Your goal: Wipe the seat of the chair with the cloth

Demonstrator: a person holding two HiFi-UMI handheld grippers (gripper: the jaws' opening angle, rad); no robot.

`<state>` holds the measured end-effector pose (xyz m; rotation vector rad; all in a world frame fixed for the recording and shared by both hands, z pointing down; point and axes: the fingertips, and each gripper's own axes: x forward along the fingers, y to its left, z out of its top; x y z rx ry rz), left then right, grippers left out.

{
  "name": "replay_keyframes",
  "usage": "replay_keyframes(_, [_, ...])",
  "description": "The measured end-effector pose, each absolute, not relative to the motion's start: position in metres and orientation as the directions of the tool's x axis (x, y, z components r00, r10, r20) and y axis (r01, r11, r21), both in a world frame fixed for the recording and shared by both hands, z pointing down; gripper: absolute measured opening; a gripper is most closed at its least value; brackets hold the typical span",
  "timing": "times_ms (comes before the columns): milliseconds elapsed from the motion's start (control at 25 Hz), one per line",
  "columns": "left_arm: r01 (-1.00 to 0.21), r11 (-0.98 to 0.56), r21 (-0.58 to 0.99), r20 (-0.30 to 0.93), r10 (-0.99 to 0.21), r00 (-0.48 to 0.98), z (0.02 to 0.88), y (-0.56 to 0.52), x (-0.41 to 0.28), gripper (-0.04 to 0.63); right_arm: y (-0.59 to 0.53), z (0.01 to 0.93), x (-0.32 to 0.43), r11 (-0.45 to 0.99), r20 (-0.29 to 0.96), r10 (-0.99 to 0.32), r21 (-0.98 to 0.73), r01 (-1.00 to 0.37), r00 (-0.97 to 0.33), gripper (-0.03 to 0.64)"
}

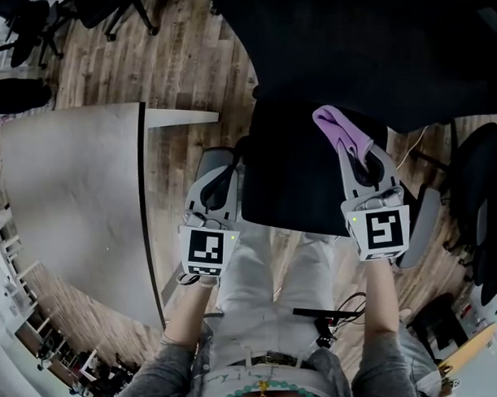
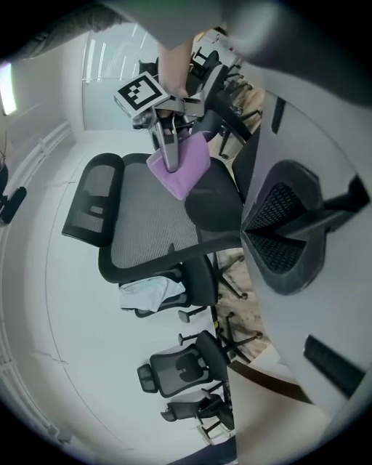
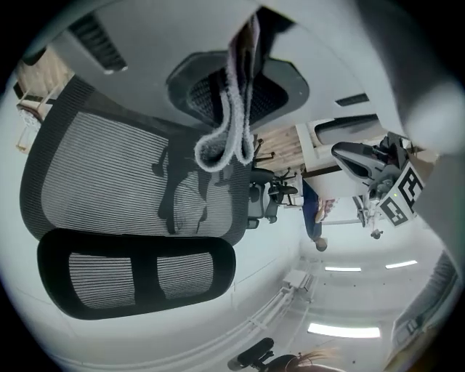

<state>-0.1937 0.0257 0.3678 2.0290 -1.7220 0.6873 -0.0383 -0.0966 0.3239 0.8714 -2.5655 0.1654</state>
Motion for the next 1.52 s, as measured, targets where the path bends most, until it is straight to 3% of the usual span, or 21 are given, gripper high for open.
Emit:
replay_keyframes(360, [-0.982, -0.166, -0.093, 0.626, -0.776, 0.071, 0.39, 0.025, -0.207, 0.003, -0.107, 0.365, -0.033, 0.886, 0.533, -0.45, 0.163, -0.435, -0.717, 0.052])
replay_keyframes(560, [-0.973, -0.187, -0.135, 0.626, -0.777, 0.062, 0.397, 0.022, -0.205, 0.003, -0.109, 0.408, -0.05, 0.869, 0.504, -0.417, -0.021, -0.494, -0.756, 0.052])
replay_keyframes(960, [-0.964, -0.21, -0.163, 0.634, -0.771, 0.061, 0.409, 0.021, -0.207, 0.003, -0.087, 0.489, -0.079, 0.859, 0.571, -0.36, -0.106, -0.501, -0.738, 0.052])
replay_keyframes(1360, [-0.951, -0.232, -0.203, 0.669, -0.742, 0.038, 0.413, 0.019, -0.206, 0.003, -0.091, 0.56, -0.102, 0.729, 0.641, -0.342, -0.281, -0.624, -0.687, 0.052])
replay_keyframes(1520, [-0.921, -0.261, -0.289, 0.676, -0.737, -0.004, 0.414, 0.02, -0.215, 0.003, -0.089, 0.579, -0.117, 0.706, 0.66, -0.336, -0.295, -0.644, -0.672, 0.052])
